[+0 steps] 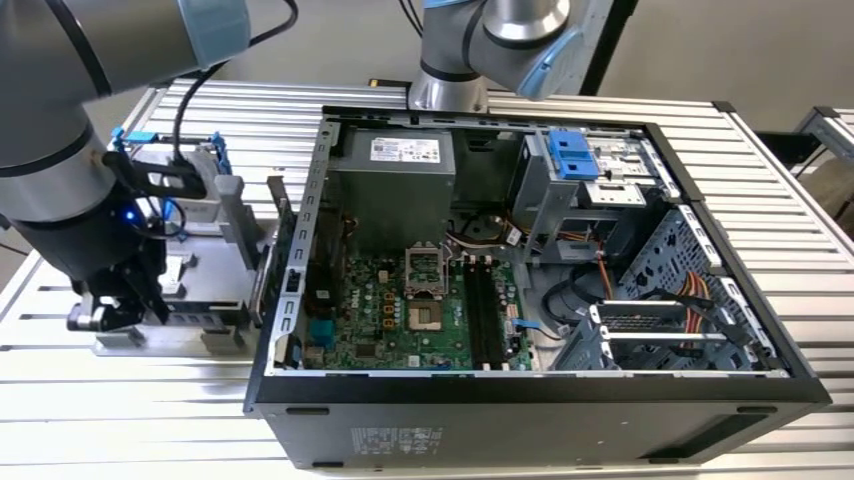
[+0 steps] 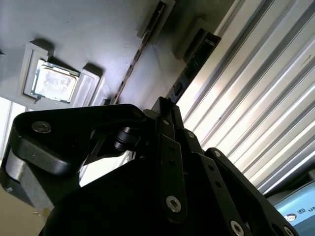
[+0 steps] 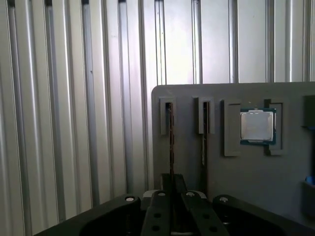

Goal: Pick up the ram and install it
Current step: 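Pick up the ram and move it above insertion slot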

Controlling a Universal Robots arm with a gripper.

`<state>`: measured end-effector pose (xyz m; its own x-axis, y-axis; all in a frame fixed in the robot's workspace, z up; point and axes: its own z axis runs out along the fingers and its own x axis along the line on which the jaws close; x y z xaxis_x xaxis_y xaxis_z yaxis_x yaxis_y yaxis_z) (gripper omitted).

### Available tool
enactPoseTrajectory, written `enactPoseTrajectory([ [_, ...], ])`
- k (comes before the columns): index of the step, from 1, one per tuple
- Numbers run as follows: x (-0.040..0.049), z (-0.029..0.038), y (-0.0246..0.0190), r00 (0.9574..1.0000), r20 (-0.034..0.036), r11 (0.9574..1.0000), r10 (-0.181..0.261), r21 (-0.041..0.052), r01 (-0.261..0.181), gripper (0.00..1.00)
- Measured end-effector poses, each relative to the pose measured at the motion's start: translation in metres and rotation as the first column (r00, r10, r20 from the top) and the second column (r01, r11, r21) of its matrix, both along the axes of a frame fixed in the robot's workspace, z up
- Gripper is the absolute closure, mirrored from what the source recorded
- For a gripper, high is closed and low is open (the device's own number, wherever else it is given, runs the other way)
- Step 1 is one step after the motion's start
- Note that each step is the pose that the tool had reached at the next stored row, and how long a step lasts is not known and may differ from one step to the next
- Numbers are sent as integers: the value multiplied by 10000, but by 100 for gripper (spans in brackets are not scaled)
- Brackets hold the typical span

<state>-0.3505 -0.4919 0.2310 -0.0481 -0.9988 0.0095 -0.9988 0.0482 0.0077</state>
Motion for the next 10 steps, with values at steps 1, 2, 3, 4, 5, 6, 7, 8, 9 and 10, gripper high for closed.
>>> enactPoseTrajectory([
  [1, 0, 7, 0, 10000, 1, 10000, 0, 0, 0, 100],
  [2, 0, 15, 0, 10000, 1, 10000, 0, 1, 0, 100],
  [3, 0, 23, 0, 10000, 0, 10000, 0, 0, 0, 100],
  [4, 0, 31, 0, 10000, 0, 10000, 0, 0, 0, 100],
  [5, 0, 38, 0, 10000, 0, 10000, 0, 0, 0, 100],
  [6, 0, 44, 0, 10000, 1, 10000, 0, 0, 0, 100],
  [7, 0, 51, 0, 10000, 1, 10000, 0, 1, 0, 100],
  [8, 0, 57, 0, 10000, 1, 10000, 0, 1, 0, 100],
  [9, 0, 64, 0, 10000, 0, 10000, 0, 0, 0, 100],
  [10, 0, 70, 0, 10000, 1, 10000, 0, 1, 0, 100],
])
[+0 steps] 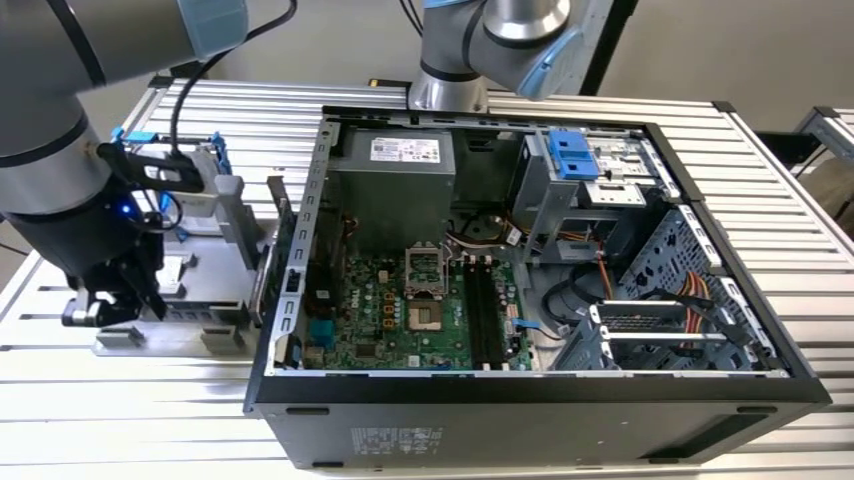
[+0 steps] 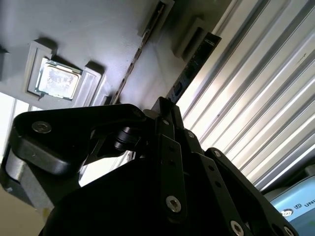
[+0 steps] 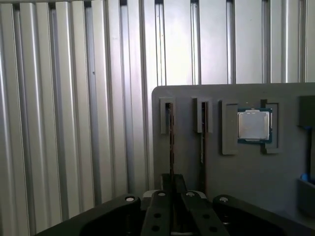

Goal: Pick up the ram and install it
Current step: 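Pick up the ram and move it above insertion slot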

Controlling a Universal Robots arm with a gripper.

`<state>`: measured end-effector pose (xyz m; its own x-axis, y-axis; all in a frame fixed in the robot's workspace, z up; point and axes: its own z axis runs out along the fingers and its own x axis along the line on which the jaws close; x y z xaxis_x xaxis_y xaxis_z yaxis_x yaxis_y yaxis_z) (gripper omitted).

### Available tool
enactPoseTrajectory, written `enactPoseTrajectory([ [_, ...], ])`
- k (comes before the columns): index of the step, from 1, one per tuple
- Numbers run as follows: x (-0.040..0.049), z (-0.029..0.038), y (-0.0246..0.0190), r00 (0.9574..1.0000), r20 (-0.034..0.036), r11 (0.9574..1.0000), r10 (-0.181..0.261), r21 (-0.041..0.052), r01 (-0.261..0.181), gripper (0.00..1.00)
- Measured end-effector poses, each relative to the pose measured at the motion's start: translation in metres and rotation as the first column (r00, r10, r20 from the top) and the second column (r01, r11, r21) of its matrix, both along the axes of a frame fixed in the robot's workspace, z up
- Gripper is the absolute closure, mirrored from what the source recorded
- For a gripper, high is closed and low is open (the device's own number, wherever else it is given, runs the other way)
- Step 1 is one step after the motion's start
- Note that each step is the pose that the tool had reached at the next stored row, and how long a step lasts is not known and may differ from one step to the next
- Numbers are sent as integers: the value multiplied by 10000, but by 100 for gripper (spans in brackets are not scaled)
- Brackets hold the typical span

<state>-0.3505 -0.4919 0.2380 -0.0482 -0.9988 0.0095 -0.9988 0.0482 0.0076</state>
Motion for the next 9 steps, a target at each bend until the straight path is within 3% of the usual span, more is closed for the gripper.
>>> enactPoseTrajectory([
  [9, 0, 63, 0, 10000, -1, 10000, 0, -1, 0, 100],
])
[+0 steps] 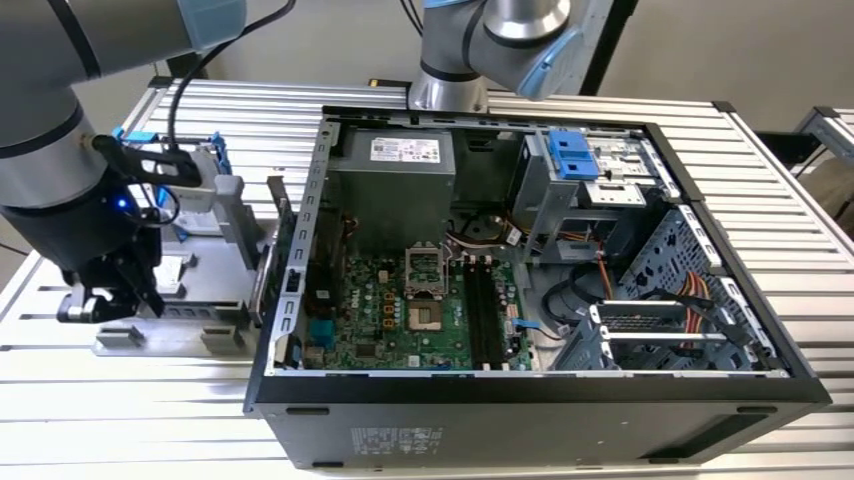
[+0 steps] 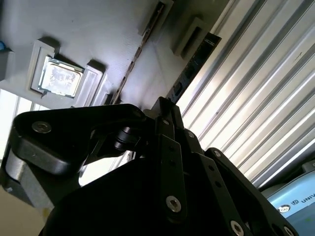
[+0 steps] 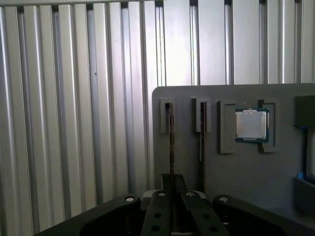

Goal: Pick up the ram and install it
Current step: 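Pick up the ram and move it above insertion slot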

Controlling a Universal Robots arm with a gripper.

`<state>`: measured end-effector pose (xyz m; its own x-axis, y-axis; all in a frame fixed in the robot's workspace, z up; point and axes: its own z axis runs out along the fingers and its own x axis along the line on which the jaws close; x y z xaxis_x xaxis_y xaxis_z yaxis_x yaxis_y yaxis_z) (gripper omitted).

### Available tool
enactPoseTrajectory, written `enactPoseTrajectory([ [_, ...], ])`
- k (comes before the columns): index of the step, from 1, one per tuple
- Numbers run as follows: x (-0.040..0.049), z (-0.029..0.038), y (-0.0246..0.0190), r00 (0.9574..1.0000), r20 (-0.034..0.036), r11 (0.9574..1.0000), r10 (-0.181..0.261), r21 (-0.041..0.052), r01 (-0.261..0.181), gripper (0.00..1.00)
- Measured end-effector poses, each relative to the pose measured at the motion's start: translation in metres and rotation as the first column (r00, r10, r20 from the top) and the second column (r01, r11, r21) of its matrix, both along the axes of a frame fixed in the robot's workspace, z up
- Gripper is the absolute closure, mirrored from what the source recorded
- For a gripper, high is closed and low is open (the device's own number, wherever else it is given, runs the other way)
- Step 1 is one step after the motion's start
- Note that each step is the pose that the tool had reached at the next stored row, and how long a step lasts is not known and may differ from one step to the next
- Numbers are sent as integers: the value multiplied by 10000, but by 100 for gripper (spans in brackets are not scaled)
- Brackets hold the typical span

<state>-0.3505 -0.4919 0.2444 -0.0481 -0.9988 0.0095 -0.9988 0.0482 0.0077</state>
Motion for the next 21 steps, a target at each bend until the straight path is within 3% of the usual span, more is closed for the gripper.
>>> enactPoseTrajectory([
  [21, 0, 152, 0, 10000, 1, 10000, 0, 40, 0, 100],
])
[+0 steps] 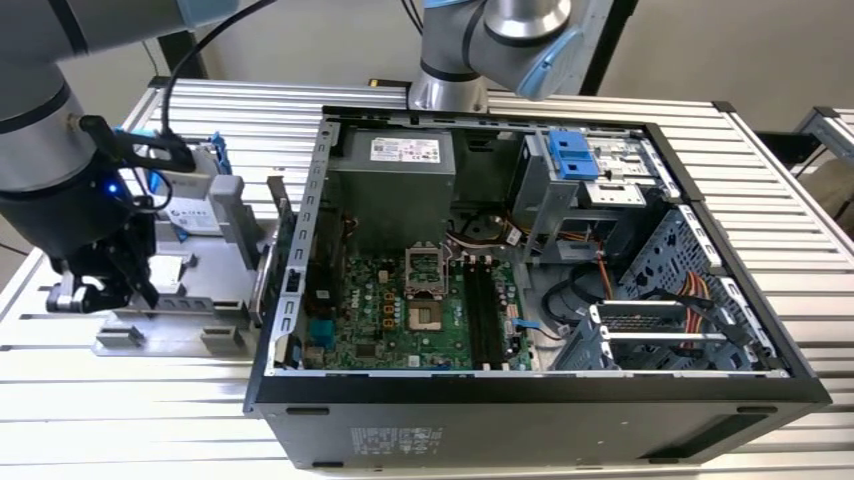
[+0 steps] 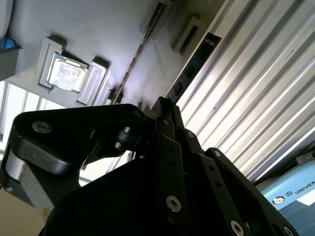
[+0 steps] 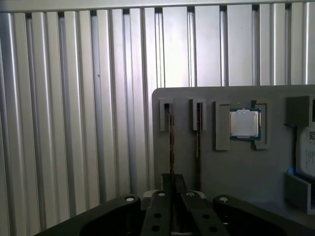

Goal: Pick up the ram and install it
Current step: 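Pick up the ram and move it above insertion slot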

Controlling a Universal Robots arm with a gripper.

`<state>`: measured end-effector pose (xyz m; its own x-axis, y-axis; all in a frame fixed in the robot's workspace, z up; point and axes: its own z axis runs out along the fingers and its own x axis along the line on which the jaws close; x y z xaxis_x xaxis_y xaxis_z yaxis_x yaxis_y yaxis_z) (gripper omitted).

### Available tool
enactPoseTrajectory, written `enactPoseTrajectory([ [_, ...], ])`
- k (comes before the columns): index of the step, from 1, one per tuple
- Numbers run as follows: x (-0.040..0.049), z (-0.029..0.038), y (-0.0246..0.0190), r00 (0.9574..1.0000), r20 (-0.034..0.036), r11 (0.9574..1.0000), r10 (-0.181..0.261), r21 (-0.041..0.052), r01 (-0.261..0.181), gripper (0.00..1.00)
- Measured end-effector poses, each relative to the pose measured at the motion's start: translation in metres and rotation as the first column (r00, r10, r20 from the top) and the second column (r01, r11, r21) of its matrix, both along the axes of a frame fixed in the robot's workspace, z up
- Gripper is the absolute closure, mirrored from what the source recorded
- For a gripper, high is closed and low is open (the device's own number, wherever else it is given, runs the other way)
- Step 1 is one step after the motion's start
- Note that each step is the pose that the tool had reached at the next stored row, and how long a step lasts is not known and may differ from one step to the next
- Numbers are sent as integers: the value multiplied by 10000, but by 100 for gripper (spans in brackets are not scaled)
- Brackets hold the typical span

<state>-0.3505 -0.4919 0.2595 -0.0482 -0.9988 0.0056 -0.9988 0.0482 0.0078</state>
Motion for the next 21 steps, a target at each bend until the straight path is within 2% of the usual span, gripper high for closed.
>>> enactPoseTrajectory([
  [21, 0, 159, 0, 10000, -1, 10000, 1, 1, -1, 100],
])
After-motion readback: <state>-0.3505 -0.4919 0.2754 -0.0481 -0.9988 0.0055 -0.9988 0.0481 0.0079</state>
